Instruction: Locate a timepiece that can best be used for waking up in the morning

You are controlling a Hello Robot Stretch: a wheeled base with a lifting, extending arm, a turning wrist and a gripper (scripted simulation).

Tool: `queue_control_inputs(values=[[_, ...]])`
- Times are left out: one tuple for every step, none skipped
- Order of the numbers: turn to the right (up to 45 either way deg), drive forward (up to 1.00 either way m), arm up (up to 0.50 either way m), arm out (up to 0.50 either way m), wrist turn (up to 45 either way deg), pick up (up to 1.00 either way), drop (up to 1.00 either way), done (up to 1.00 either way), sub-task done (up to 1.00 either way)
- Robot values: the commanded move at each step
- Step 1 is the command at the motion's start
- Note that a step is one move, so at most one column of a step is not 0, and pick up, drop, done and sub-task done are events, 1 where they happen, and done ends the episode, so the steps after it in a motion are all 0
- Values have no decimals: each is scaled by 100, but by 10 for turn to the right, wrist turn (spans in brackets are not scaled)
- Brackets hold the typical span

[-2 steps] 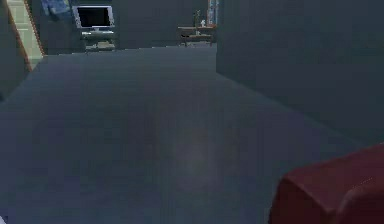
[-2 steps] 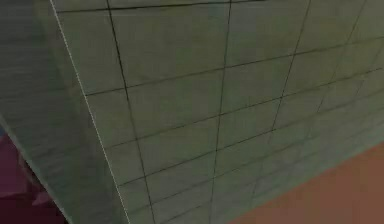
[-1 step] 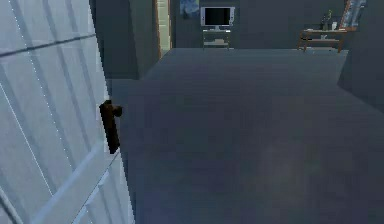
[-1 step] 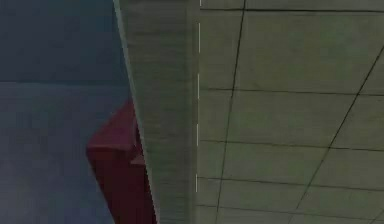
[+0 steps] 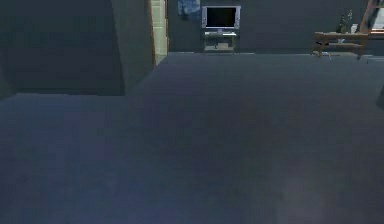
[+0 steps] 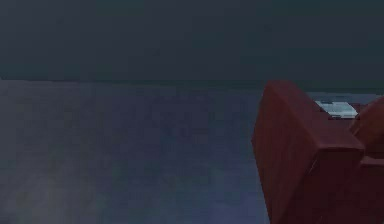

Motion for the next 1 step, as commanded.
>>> queue_control_inputs(values=[[-60, 0, 0, 0, 0, 0, 0, 0, 0]])
